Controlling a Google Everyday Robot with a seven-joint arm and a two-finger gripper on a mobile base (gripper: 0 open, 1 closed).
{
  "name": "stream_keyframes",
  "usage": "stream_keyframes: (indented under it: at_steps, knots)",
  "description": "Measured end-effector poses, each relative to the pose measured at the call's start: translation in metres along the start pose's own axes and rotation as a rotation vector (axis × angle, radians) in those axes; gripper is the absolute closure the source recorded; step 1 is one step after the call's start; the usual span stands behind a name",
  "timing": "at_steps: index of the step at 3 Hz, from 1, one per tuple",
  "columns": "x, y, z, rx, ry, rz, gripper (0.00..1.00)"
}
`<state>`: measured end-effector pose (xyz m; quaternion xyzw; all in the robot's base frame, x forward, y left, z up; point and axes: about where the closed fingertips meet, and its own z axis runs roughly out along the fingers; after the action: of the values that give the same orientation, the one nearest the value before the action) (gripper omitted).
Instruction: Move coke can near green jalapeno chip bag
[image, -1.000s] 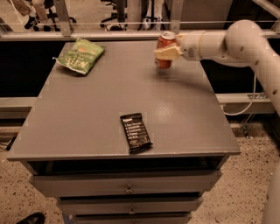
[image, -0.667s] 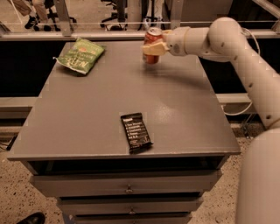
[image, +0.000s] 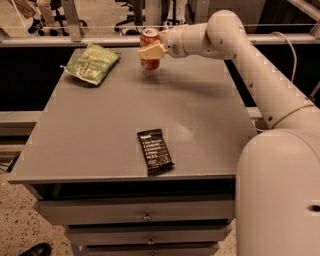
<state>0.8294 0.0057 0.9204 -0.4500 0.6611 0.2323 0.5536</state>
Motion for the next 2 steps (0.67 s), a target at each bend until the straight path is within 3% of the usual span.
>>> stream_keyframes:
  at_steps: [2]
  knots:
    - [0.001, 0.044, 0.058, -0.099, 0.067, 0.042, 1.00]
